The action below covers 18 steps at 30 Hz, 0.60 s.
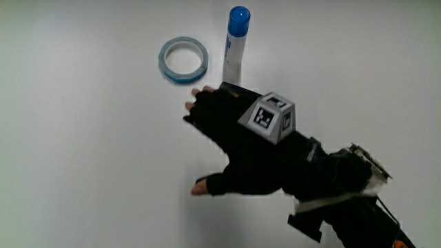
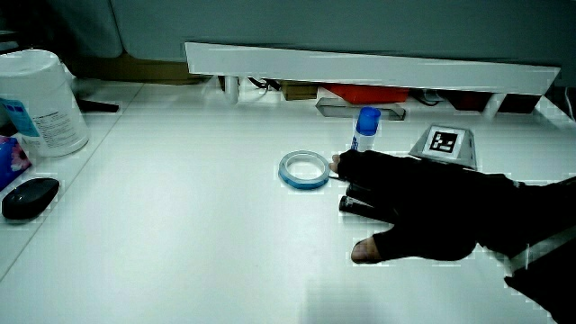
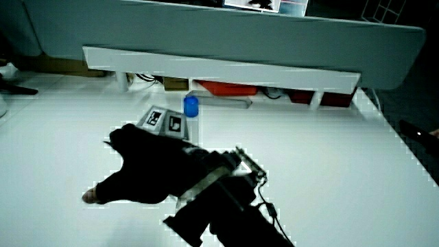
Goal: Pick stapper
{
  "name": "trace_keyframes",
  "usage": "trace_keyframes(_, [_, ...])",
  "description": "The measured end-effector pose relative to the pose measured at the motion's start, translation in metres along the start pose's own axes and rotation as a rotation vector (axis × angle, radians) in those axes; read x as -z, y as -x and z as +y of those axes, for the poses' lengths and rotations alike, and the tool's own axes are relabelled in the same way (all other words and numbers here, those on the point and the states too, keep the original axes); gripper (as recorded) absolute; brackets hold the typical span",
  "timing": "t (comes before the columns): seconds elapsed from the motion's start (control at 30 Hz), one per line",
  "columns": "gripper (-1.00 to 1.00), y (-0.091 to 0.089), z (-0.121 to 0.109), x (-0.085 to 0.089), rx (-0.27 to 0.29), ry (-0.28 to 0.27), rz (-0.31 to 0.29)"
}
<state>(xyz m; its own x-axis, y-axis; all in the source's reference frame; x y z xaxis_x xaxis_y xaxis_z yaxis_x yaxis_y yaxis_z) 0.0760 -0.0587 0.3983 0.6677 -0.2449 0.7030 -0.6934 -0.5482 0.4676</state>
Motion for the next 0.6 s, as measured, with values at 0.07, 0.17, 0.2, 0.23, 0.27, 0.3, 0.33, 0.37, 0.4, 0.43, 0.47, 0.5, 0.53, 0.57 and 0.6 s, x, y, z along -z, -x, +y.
trace_keyframes(0.07, [0.0, -0.013, 0.007, -0.004, 0.034, 0.011, 0.015])
trace_keyframes(0.17, [0.0, -0.025, 0.011, -0.012, 0.074, 0.008, 0.079])
trace_keyframes(0.2, [0.0, -0.029, 0.012, -0.014, 0.091, 0.002, 0.092])
trace_keyframes(0.23, [0.0, -0.032, 0.013, -0.016, 0.095, 0.0, 0.099])
trace_keyframes(0.27, [0.0, -0.039, 0.017, -0.015, 0.12, 0.006, 0.105])
trace_keyframes(0.3, [0.0, -0.043, 0.018, -0.016, 0.129, 0.011, 0.119])
trace_keyframes(0.33, [0.0, -0.051, 0.021, -0.015, 0.156, 0.015, 0.125])
trace_keyframes(0.37, [0.0, -0.053, 0.022, -0.017, 0.164, 0.014, 0.136])
trace_keyframes(0.4, [0.0, -0.058, 0.024, -0.017, 0.184, 0.012, 0.138])
trace_keyframes(0.43, [0.0, -0.064, 0.026, -0.017, 0.197, 0.013, 0.145])
trace_keyframes(0.47, [0.0, -0.073, 0.029, -0.015, 0.228, 0.015, 0.159])
trace_keyframes(0.5, [0.0, -0.078, 0.031, -0.015, 0.241, 0.019, 0.162])
trace_keyframes(0.53, [0.0, -0.082, 0.032, -0.016, 0.252, 0.018, 0.172])
trace_keyframes(0.57, [0.0, -0.089, 0.034, -0.015, 0.274, 0.018, 0.176])
trace_keyframes(0.6, [0.0, -0.091, 0.034, -0.015, 0.275, 0.013, 0.184])
